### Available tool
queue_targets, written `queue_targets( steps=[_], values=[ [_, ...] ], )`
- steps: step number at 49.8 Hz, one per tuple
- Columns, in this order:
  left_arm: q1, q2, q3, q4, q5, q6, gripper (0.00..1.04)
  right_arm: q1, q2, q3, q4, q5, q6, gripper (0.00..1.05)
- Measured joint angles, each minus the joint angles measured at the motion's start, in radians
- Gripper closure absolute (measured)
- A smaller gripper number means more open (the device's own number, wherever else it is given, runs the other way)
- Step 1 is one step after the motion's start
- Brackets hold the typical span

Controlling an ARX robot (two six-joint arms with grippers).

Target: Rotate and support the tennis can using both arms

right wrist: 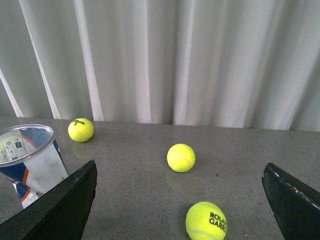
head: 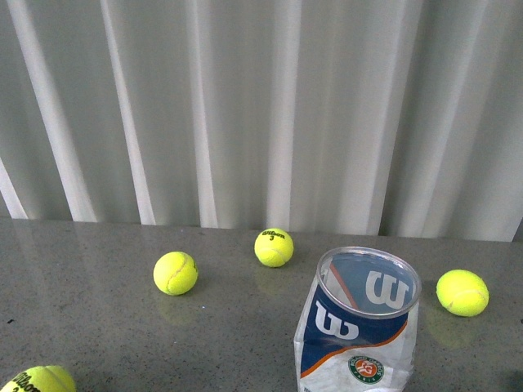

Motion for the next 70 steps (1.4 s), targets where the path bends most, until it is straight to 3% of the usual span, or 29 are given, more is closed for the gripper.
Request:
queue_targets(
  steps=[5, 11, 47, 70],
  values=[
    [-0.052, -0.047, -0.037, 0.000, -0.071, 0.000, 1.01, 0.000, 0.000, 0.000, 0.000, 0.000, 0.000, 0.07],
    [-0.081, -0.096, -0.083, -0.013, -0.082, 0.000, 1.01, 0.000, 0.000, 0.000, 0.000, 0.000, 0.000, 0.07],
    [-0.084, -0.407, -0.210, -0.167, -0.084, -0.001, 1.01, 0.000, 0.000, 0.000, 0.000, 0.000, 0.000, 0.07],
    [-0.084, -0.600, -0.210, -0.354, -0.084, -0.001, 1.01, 0.000, 0.000, 0.000, 0.000, 0.000, 0.000, 0.07]
  ],
)
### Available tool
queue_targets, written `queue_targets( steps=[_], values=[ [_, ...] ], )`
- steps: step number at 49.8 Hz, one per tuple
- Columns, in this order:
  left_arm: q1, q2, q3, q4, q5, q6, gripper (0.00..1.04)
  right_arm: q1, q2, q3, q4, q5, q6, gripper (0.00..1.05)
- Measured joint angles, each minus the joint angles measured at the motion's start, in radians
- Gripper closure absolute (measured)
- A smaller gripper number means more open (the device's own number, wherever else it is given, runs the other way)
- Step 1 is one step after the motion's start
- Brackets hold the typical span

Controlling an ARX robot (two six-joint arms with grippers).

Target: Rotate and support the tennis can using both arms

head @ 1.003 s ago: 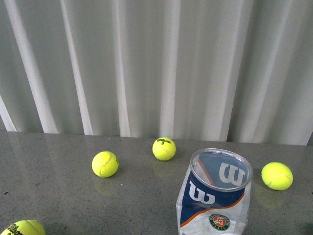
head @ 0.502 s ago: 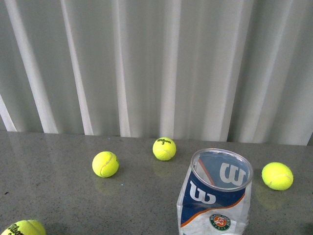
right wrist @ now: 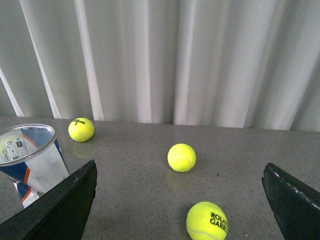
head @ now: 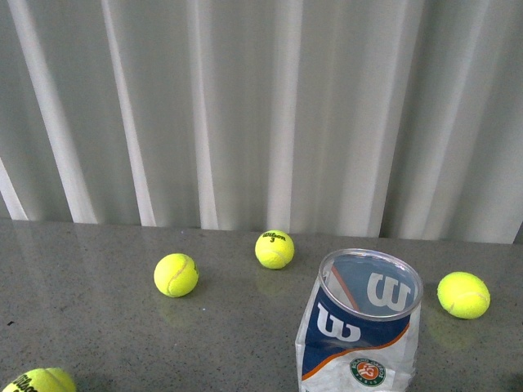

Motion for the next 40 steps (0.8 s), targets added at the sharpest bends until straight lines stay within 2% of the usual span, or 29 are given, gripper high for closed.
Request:
queue_targets(
  steps=[6, 11, 25, 40],
  values=[
    [0.000, -0.050, 0.000, -0.049, 0.000, 0.000, 1.01, 0.000, 0.000, 0.000, 0.000, 0.000, 0.000, 0.07],
    [0.000, -0.170, 0.000, -0.199, 0.000, 0.000, 1.01, 0.000, 0.000, 0.000, 0.000, 0.000, 0.000, 0.07],
    [0.000, -0.201, 0.000, -0.207, 0.000, -0.001, 1.00, 0.000, 0.000, 0.000, 0.000, 0.000, 0.000, 0.07],
    [0.000, -0.201, 0.000, -0.208, 0.000, 0.000, 0.50, 0.000, 0.000, 0.000, 0.000, 0.000, 0.000, 0.07]
  ],
)
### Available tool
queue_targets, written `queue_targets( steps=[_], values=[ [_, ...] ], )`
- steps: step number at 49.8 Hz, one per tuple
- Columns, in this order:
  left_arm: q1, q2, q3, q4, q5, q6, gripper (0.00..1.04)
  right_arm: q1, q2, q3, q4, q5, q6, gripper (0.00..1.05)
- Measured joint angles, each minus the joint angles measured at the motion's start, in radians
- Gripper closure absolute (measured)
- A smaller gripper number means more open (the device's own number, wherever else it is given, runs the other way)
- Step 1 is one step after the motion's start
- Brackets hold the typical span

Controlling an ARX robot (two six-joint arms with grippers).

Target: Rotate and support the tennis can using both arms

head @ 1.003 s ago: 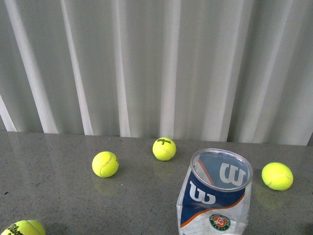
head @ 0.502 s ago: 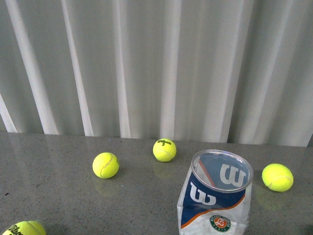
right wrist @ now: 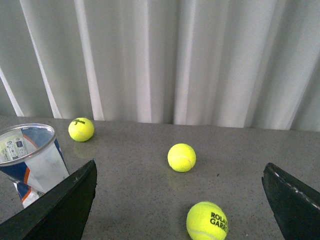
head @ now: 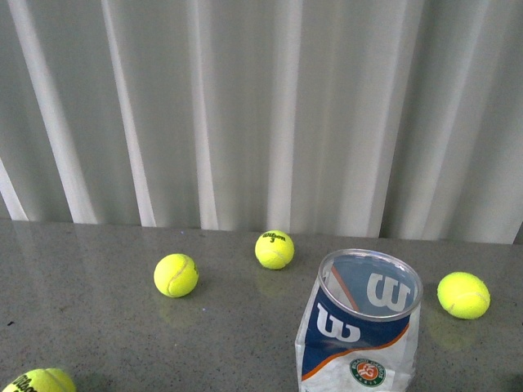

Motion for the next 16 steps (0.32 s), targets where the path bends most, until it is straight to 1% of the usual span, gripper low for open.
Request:
queue_targets(
  steps=[1, 5, 6, 13, 16],
  values=[
    [0.000, 0.000, 0.000, 0.000, 0.000, 0.000, 0.48, 0.000, 0.000, 0.000, 0.000, 0.000, 0.000, 0.07],
    [0.000, 0.000, 0.000, 0.000, 0.000, 0.000, 0.32, 0.000, 0.000, 0.000, 0.000, 0.000, 0.000, 0.07],
    [0.000, 0.000, 0.000, 0.000, 0.000, 0.000, 0.30, 0.000, 0.000, 0.000, 0.000, 0.000, 0.000, 0.07],
    [0.000, 0.000, 0.000, 0.000, 0.000, 0.000, 0.06, 0.000, 0.000, 0.000, 0.000, 0.000, 0.000, 0.07],
    [0.000, 0.000, 0.000, 0.000, 0.000, 0.000, 0.06, 0.000, 0.000, 0.000, 0.000, 0.000, 0.000, 0.07]
  ],
)
